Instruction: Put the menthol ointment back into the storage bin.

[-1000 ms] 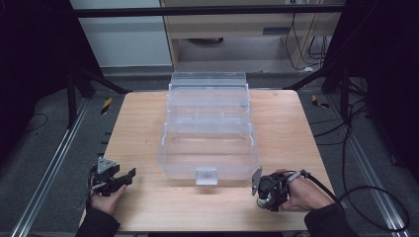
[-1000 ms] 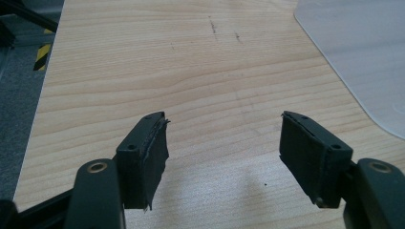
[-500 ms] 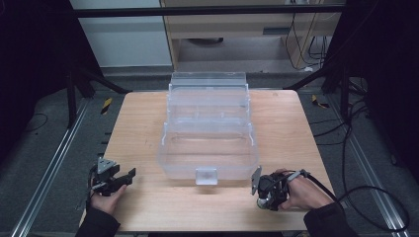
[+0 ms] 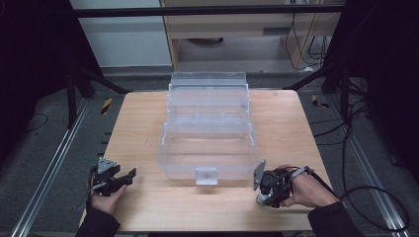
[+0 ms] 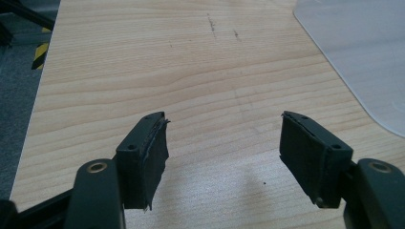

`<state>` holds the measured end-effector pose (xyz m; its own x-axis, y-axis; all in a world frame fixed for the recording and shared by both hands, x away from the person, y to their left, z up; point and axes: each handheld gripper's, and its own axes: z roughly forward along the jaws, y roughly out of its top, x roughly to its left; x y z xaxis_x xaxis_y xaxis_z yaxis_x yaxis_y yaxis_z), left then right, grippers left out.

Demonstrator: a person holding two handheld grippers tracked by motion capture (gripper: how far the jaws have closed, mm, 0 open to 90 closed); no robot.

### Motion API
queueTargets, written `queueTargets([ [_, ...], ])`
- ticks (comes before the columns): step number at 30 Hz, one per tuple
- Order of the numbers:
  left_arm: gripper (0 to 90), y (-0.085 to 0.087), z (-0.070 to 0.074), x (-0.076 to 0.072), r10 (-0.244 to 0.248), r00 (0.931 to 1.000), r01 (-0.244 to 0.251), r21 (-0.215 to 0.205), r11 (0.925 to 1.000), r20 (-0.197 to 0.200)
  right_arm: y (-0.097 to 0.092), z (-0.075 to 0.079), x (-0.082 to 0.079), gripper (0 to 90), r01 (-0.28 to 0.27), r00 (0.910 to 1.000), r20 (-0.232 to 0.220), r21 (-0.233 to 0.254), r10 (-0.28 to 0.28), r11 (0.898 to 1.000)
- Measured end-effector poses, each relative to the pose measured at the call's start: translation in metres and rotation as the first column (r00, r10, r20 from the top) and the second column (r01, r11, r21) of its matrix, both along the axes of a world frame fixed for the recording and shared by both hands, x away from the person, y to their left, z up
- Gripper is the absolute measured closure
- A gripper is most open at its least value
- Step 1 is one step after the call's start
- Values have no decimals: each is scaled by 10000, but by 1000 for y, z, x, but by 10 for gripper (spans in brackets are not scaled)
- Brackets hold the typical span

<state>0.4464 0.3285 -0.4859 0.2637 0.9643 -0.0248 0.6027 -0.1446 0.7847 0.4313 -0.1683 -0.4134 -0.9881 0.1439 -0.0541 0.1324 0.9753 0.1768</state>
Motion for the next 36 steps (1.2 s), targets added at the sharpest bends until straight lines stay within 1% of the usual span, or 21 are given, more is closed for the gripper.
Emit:
queueTargets([
  [1,329,0,0,0,2,10000,-2,5,10000,1,0,2,0,499,-17,10000,91,23,17,10000],
  [5,329,0,0,0,0,10000,0,7,10000,-6,0,11,2,499,23,9998,193,84,-24,10000],
  [6,328,0,0,0,-2,10000,2,1,10000,-5,0,14,2,500,144,9998,166,130,-146,9998],
  [9,329,0,0,0,-5,10000,5,16,10000,-10,0,20,3,500,123,9996,257,187,-128,9998],
  [10,329,0,0,0,-7,10000,7,11,10000,-7,-1,22,4,499,-34,9995,314,216,27,9998],
  [12,329,0,0,0,-9,10000,9,13,10000,-10,-1,26,4,499,118,9992,366,334,-130,9994],
  [15,329,0,0,0,-17,10000,17,14,10000,-11,-3,32,5,500,162,9991,381,472,-180,9988],
  [20,329,0,0,0,-13,10000,13,11,10000,-14,-4,41,8,500,355,9981,488,478,-378,9982],
  [21,329,0,0,0,-11,10000,11,20,10000,-4,-3,42,8,500,416,9981,433,436,-435,9982],
  [25,329,0,0,0,-17,10000,17,22,10000,-17,-3,47,11,500,240,9985,486,609,-270,9979],
  [28,329,0,0,0,-23,10000,23,15,10000,-13,-2,53,13,500,311,9978,559,683,-349,9972],
  [31,329,0,0,0,-19,10000,19,19,10000,-12,-3,60,15,500,354,9980,502,800,-395,9962],
  [36,328,0,0,0,-27,10000,27,16,10000,-18,-4,73,19,500,413,9967,660,996,-480,9942],
])
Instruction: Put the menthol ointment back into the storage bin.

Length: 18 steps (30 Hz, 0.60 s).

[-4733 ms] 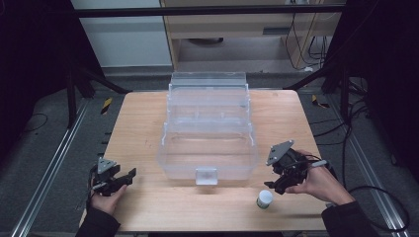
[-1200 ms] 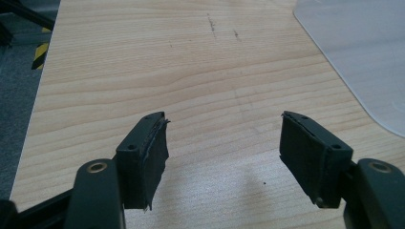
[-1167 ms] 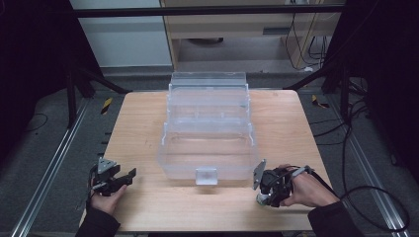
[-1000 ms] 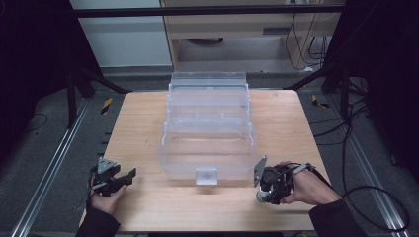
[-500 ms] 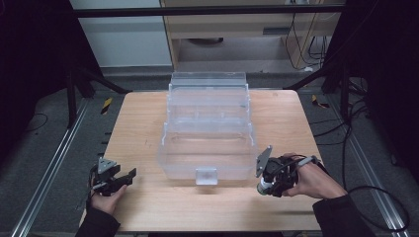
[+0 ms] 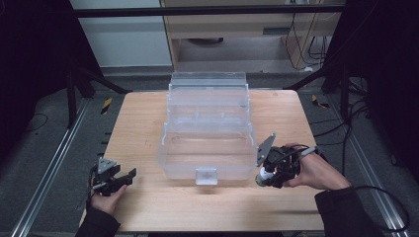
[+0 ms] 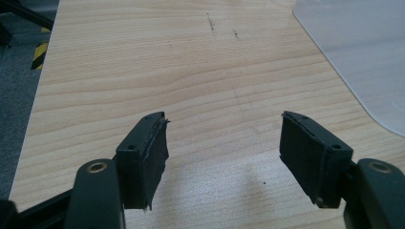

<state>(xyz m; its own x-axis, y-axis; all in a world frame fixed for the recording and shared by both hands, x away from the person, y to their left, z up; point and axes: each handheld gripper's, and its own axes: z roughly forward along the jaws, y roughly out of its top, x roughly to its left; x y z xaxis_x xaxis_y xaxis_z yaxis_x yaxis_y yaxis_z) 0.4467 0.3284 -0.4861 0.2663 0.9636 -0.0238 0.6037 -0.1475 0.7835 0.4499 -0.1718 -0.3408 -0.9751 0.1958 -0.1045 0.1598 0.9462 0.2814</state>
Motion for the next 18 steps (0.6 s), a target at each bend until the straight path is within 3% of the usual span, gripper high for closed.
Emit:
queueTargets([
  [18,329,0,0,0,-3,10000,3,-22,10000,-8,8,36,20,500,160,9995,247,521,-173,9985],
])
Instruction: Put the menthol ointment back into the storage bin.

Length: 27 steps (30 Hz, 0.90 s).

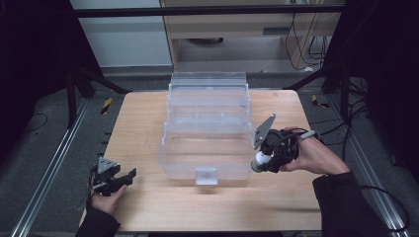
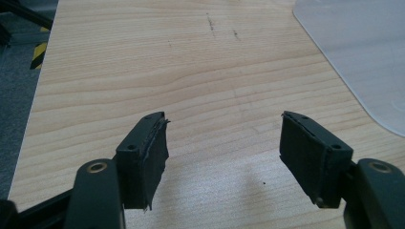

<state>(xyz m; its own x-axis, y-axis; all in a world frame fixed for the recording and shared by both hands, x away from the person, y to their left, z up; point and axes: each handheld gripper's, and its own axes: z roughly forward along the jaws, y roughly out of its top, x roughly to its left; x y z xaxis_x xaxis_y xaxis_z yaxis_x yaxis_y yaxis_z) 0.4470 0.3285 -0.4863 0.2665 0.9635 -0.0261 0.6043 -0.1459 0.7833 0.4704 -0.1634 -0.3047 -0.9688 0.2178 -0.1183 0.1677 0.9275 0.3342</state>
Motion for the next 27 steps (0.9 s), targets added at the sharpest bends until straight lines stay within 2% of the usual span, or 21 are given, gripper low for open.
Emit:
queueTargets([
  [8,328,0,0,0,10,10000,-10,-14,10000,12,4,5,17,500,158,9998,79,171,-160,9997],
  [19,329,0,0,0,42,10000,-42,-11,10000,31,11,-1,37,500,401,9991,119,346,-405,9986],
  [27,329,1,0,0,45,10000,-45,-13,10000,30,20,-7,50,500,310,9995,58,291,-312,9991],
])
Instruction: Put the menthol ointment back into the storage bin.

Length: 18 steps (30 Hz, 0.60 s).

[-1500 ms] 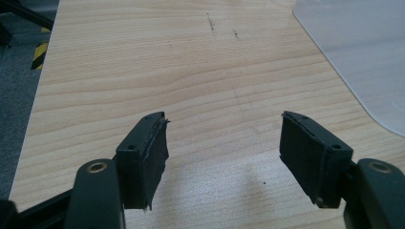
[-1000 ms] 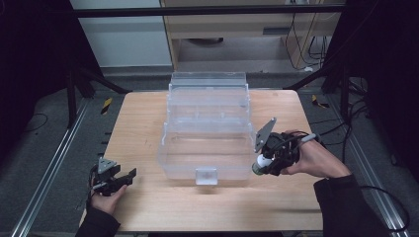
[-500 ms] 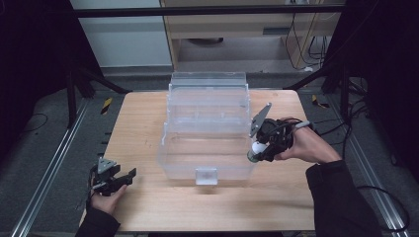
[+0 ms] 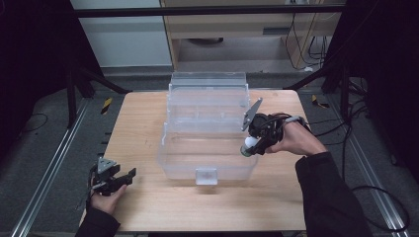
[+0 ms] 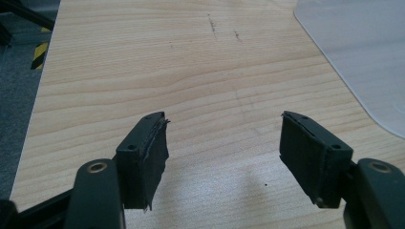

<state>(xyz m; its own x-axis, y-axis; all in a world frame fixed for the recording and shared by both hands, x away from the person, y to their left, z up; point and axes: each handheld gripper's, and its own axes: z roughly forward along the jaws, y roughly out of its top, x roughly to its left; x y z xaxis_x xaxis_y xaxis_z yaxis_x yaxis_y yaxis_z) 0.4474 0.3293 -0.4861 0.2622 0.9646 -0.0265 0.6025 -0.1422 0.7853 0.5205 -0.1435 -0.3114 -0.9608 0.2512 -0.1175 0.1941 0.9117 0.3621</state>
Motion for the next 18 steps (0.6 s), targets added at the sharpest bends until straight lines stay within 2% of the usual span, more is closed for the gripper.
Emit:
queueTargets([
  [13,329,0,0,0,-7,10000,7,-15,10000,-2,9,-12,16,500,114,9998,-183,-230,-119,9997],
  [18,329,0,0,0,-2,10000,2,-3,10000,0,12,-19,20,500,-117,9998,-186,-415,109,9991],
])
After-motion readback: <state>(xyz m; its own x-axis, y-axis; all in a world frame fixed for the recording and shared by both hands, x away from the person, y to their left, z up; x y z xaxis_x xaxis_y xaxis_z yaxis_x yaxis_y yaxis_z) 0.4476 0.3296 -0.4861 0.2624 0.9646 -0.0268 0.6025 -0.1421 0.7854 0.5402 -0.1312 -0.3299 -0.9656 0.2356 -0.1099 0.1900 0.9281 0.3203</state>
